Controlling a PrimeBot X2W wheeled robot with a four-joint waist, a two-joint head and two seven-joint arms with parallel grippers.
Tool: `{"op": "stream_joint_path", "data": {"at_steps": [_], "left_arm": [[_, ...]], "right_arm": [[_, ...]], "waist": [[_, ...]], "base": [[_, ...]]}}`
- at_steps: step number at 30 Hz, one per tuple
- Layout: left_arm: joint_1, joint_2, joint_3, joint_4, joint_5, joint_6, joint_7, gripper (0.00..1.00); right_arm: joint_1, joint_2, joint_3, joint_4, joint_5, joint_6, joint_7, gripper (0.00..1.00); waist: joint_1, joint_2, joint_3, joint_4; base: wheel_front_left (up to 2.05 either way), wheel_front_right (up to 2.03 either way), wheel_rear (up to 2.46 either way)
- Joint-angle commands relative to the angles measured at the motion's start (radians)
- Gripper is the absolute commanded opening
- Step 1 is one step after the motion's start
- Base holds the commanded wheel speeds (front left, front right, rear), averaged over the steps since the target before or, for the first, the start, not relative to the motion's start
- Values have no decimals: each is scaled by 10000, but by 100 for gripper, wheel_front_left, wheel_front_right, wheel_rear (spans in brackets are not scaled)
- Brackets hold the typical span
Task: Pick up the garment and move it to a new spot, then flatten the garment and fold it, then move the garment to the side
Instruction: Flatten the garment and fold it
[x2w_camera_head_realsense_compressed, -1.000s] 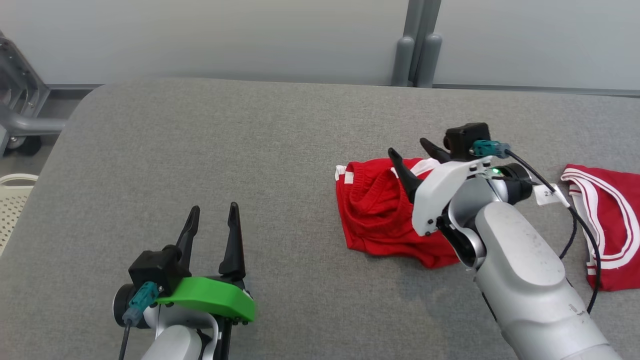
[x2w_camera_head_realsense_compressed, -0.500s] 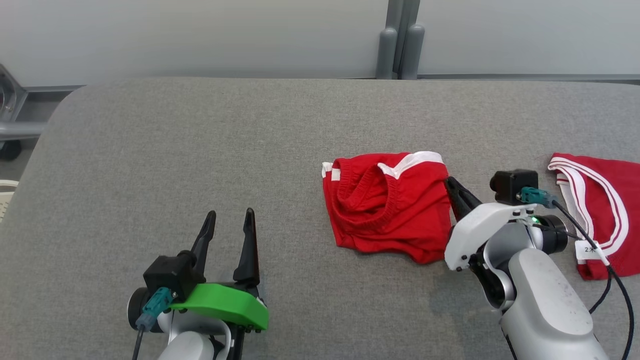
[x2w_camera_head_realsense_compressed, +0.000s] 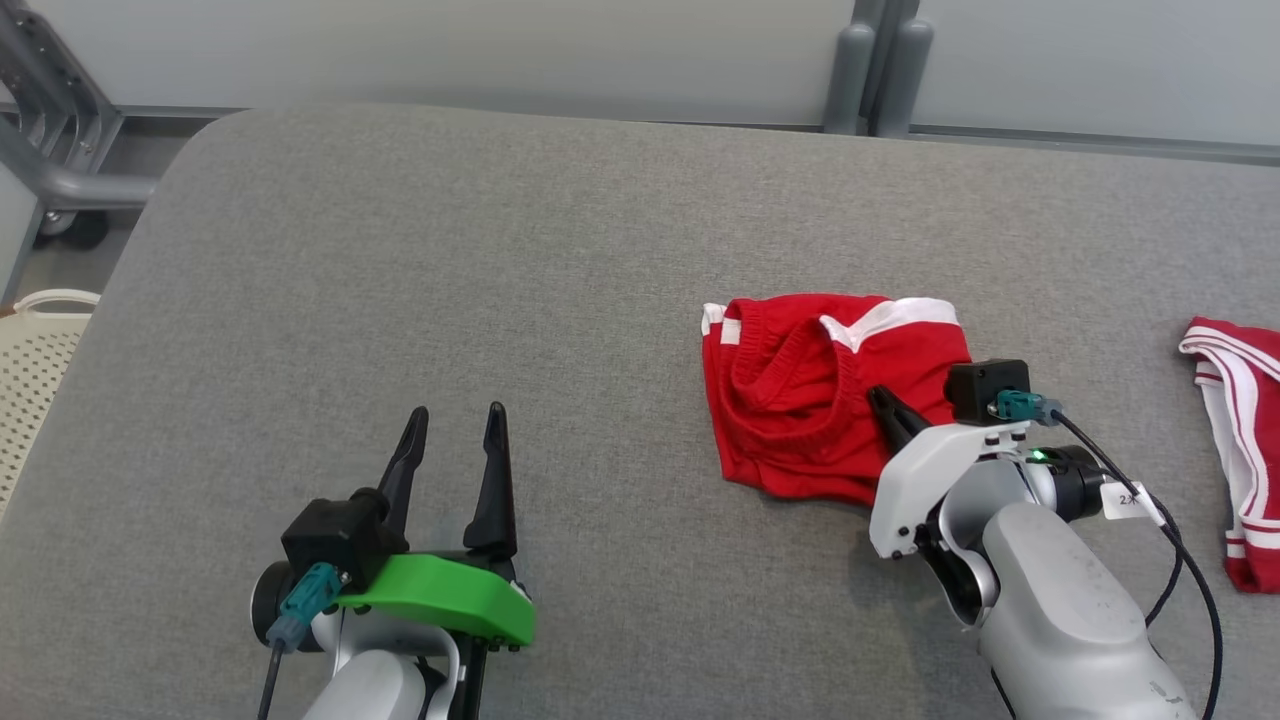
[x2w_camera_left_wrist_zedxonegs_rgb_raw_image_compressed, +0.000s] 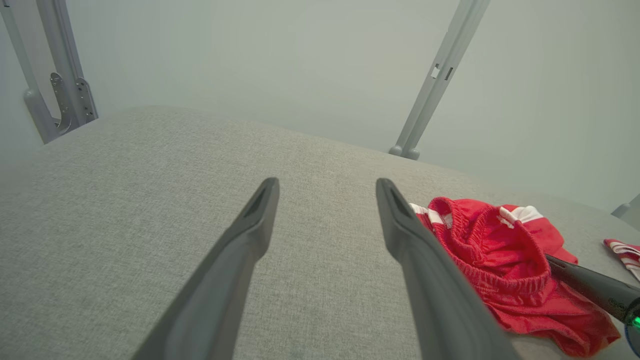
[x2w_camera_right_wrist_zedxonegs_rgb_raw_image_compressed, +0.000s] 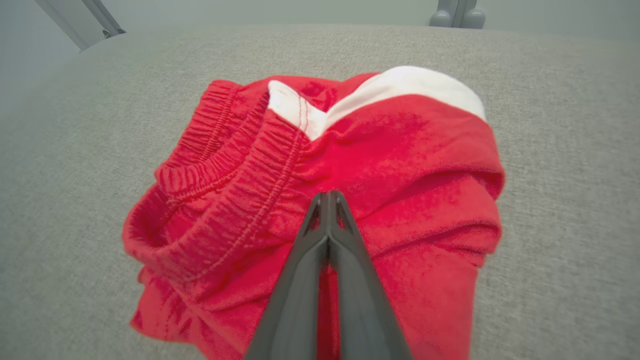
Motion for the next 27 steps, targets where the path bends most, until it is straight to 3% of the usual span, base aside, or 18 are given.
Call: {"op": "stream_joint_path", "data": {"at_steps": [1,15,27], "left_arm": [[-139,17,28,-30,95,29,-40,100],[-344,-58,48,75,110,-60,-94,100],[-325,-45,2,204,112,-116,-105,100]], "right_arm": [[-163,-31,52,133,15,0,-104,0],[-1720,-29,1081,2353,598,0,-760,0],[-2119,-28,3343,2639,1757,0,-1009,0]], "waist": [[0,106,122,202],[0,106,375,693],[0,106,321,736]], "base": [[0,0,0],[0,0,0],[0,0,0]]}}
